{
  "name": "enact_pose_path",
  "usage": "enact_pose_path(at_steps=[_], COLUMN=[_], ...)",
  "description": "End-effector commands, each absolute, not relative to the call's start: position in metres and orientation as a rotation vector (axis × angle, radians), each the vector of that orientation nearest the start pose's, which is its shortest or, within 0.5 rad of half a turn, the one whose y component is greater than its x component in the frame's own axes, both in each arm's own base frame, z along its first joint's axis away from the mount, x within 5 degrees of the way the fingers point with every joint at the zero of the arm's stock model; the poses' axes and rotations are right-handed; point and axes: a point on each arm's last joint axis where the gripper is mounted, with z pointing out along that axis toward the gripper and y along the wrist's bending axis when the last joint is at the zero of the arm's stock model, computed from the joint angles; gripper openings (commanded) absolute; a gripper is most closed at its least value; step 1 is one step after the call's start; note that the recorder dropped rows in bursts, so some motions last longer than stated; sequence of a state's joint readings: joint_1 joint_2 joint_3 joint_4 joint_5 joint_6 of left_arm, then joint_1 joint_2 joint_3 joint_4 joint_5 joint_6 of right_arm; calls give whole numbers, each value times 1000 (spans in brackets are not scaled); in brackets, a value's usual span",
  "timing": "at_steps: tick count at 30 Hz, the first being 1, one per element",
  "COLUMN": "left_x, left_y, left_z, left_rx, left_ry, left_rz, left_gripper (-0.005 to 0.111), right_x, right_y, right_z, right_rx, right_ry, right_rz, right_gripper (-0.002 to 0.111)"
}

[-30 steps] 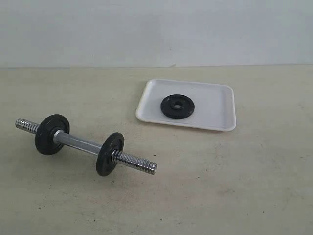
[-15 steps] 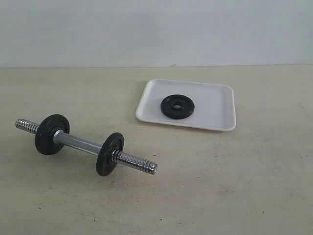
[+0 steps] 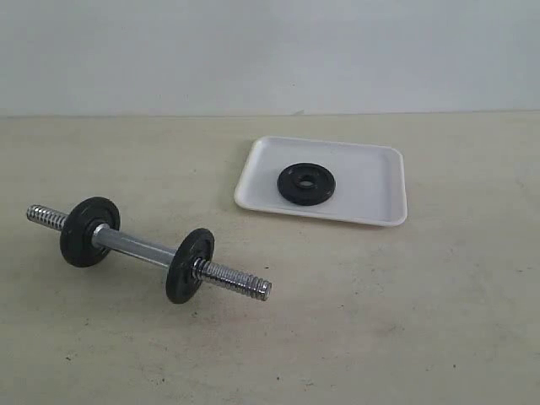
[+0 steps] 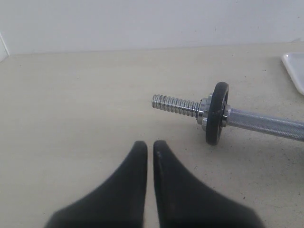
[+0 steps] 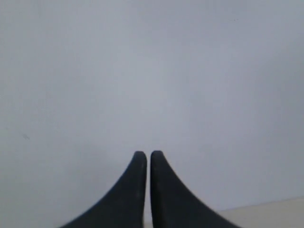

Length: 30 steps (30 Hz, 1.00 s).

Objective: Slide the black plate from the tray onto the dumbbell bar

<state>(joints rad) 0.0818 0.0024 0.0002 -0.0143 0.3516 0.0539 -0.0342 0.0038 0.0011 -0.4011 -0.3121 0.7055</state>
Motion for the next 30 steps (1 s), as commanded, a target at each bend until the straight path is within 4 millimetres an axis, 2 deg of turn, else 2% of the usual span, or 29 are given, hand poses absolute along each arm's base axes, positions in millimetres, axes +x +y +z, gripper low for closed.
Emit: enact_pose_path(at_steps=[1,30], left_x=[53,53], left_y=[4,4], left_z=[182,182], left_rx=[-44,-44], left_ry=[1824,1824], left_rz=[79,79], left_gripper=[4,4], right_x=[46,45], right_y=[12,13], right_z=[246,248], right_rx=[179,142], right_ry=[1109,1090], right_rz=[522,498], right_gripper=[1,1])
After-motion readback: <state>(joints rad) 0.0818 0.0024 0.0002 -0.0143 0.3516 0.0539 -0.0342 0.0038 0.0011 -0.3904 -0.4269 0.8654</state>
